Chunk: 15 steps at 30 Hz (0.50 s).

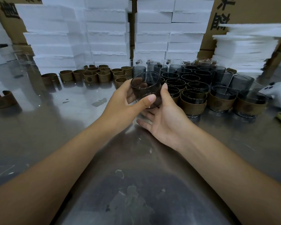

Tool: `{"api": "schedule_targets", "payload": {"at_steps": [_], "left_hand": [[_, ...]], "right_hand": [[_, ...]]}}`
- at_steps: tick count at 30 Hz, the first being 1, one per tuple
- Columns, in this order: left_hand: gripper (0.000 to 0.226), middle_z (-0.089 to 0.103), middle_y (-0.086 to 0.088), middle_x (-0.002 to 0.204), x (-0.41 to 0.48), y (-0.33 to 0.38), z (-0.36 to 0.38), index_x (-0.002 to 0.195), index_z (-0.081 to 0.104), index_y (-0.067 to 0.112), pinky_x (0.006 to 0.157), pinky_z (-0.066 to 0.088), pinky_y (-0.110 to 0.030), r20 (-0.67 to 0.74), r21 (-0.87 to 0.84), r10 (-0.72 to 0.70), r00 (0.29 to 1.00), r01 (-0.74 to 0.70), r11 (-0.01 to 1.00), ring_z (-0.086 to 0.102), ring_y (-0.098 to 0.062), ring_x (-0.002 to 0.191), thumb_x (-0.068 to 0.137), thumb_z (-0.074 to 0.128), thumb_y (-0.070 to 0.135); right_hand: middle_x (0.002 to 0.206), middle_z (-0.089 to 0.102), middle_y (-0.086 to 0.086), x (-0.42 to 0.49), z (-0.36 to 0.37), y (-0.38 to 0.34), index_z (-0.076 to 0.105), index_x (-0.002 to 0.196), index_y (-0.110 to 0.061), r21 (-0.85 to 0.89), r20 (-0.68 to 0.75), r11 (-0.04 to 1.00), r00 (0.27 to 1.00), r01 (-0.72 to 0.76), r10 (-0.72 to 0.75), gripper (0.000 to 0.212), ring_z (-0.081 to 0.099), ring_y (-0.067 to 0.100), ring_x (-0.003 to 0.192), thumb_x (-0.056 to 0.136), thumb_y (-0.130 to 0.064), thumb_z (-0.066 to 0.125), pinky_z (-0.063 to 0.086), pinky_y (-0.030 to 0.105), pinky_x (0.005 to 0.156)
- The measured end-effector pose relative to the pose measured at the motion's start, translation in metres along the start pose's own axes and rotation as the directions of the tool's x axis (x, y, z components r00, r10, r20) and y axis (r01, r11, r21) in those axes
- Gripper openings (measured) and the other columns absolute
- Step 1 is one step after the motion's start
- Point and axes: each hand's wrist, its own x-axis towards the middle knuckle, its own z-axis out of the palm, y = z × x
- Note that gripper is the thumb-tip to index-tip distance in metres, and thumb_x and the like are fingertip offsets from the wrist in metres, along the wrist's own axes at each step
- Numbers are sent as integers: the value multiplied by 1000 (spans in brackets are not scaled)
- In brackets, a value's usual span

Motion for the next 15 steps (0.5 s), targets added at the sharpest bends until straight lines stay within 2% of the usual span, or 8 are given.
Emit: {"api": "schedule_targets", "payload": {"at_steps": [8,11,15], "left_hand": [[56,66,6,112,1,-1,-2,121,53,16,89,48,-15,4,-9,14,1000,-13,1000,63,-3,107,69,69,33],[56,66,7,113,1,-3,-4,118,53,19,94,47,-19,0,18,20,1000,-20,1000,62,-4,109,67,69,35],[57,66,4,116,1,-4,-5,118,54,20,102,46,-30,3,75,12,1000,-13,997,61,-9,113,66,69,39]], "right_hand": [[123,64,8,-1,-2,-1,54,129,-15,-21,7,998,998,-56,56,68,66,11,86,91,-66,30,45,37,88],[111,68,8,-1,-4,-2,54,128,-12,-39,-16,996,997,-75,75,68,68,11,73,90,-64,34,48,31,76],[105,69,12,-2,-7,-3,54,123,-9,-60,-26,995,996,-83,82,63,69,12,71,92,-61,36,49,28,73]]}}
